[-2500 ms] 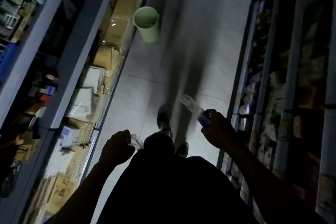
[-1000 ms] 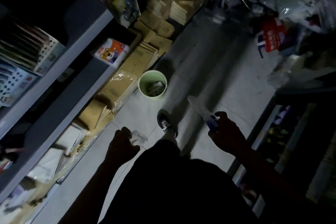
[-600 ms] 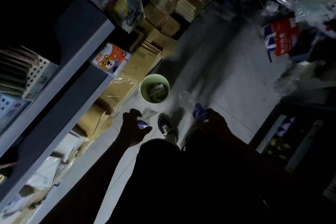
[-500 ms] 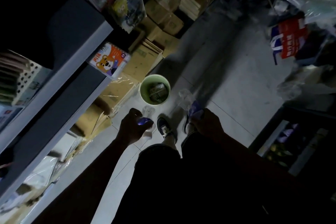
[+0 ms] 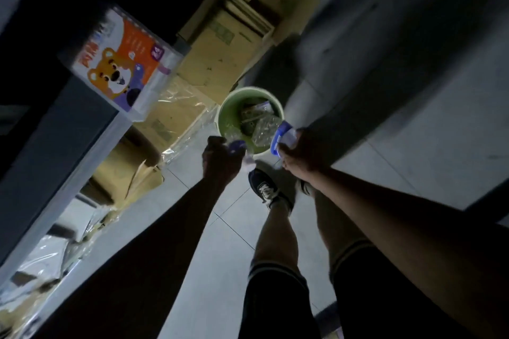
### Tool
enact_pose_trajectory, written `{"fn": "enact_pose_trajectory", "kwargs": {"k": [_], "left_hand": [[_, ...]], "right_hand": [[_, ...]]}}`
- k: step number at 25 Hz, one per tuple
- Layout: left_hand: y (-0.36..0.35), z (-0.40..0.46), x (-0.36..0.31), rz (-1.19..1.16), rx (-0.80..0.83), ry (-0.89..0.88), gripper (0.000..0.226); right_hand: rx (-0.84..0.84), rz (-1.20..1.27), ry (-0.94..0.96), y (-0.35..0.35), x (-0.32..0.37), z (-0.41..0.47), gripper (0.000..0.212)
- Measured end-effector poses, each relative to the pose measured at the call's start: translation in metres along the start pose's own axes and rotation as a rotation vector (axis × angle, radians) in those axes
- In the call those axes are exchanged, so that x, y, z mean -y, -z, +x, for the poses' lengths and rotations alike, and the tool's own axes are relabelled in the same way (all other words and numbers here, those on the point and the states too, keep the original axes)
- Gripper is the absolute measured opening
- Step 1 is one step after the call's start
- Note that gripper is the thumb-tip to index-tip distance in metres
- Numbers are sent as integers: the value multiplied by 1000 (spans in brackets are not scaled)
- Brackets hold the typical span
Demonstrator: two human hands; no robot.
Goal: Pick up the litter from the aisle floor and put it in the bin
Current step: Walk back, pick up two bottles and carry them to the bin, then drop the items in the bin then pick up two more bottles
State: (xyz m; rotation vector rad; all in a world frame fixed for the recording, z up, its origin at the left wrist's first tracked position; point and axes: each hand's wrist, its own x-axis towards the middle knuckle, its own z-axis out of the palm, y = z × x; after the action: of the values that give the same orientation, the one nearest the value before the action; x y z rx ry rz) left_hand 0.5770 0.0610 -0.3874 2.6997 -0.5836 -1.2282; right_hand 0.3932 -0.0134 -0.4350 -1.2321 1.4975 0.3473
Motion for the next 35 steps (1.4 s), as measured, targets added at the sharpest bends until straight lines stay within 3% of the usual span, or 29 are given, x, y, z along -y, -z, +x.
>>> {"fn": "enact_pose_trajectory", "kwargs": {"k": [4, 7, 12, 16, 22, 28, 35], "left_hand": [[-36, 63, 15, 64, 24, 4, 63], [-38, 56, 25, 92, 84, 37, 49], [-8, -37, 37, 241, 209, -87, 29], [30, -129, 33, 233, 277, -149, 57], [69, -237, 4, -96, 117, 36, 17], [71, -337, 36, -234, -37, 90, 19], [3, -477, 111, -526, -177, 364, 28]], "right_hand": [[135, -89, 33, -11, 22, 39, 75], [234, -271, -11, -13, 2, 19, 77], [366, -517, 57, 24, -26, -72, 46], [382, -676, 201, 76, -6, -145, 36], [361, -935, 495, 144, 52, -214, 33], [263, -1136, 739, 161, 101, -268, 21], [449, -1417, 1001, 108, 87, -355, 18]]}}
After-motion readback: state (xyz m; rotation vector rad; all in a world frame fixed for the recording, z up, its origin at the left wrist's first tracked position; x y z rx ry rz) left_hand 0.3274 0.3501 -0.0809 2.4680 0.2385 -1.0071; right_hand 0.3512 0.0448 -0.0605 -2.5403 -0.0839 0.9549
